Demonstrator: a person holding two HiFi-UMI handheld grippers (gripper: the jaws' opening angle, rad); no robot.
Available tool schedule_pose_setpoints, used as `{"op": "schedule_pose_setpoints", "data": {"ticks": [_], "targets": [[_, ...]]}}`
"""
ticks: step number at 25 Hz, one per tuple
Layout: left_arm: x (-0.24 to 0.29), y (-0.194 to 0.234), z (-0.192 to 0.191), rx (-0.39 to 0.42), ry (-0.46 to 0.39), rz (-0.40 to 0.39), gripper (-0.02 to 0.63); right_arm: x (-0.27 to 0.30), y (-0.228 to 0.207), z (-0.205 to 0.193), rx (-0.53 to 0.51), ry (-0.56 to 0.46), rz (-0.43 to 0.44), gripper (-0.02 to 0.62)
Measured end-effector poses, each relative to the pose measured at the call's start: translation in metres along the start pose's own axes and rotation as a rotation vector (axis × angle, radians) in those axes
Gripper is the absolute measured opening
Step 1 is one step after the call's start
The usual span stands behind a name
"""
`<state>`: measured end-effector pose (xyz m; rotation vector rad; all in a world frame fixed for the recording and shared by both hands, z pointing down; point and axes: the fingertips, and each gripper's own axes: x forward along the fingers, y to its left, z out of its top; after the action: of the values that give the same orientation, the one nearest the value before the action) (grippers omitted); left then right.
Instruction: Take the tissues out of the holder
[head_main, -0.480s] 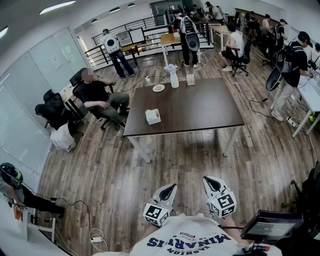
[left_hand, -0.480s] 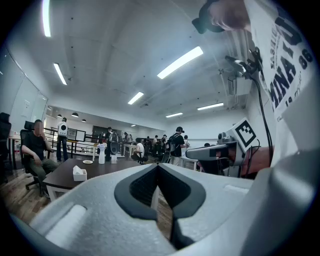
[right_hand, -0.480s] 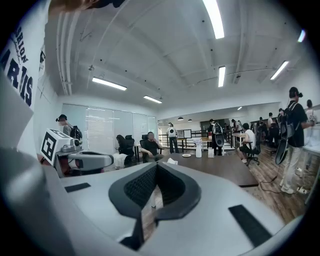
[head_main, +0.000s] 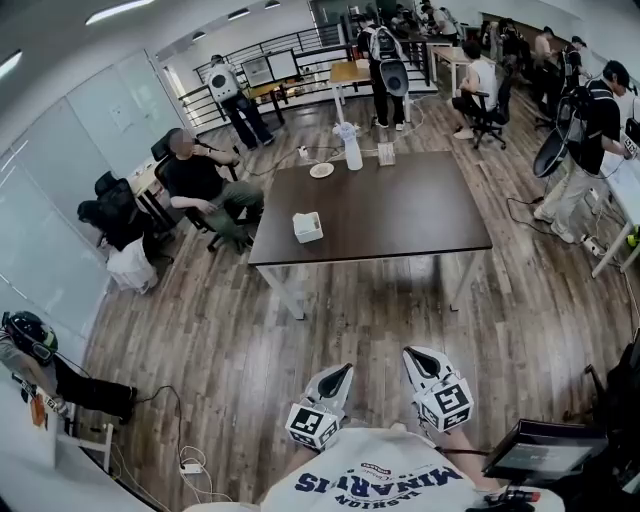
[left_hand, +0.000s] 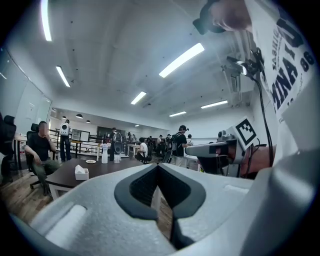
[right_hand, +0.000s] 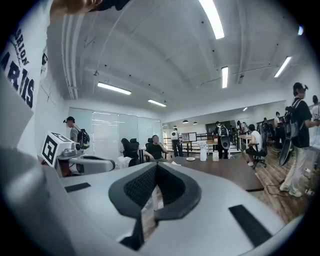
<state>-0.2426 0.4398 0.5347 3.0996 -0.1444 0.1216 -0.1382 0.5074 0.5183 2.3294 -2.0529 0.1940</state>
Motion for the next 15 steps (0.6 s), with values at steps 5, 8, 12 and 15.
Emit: {"op": "schedule_pose_setpoints", "data": {"ticks": [5,8,12,15], "targets": [[0.003,-0.009,0.001,-0.01,-0.006,0.044,0.005,0.008,-0.008,-0.002,-0.001,-0.026,0.052,0.008],[0.008,-0.014,-0.003,-0.04,0.003,0.068,0.005,0.013,0.0,0.0,0.013,-0.049,0.146,0.008],[0.023,-0.009,0.002,-0.036,-0.005,0.075,0.005,0.028,0.004,-0.006,0.006,-0.03,0.213,0.009],[0.032,0.005,0.001,-0.04,-0.002,0.087,0.005,0.042,-0.007,-0.01,0.001,-0.008,0.221,0.009]]}}
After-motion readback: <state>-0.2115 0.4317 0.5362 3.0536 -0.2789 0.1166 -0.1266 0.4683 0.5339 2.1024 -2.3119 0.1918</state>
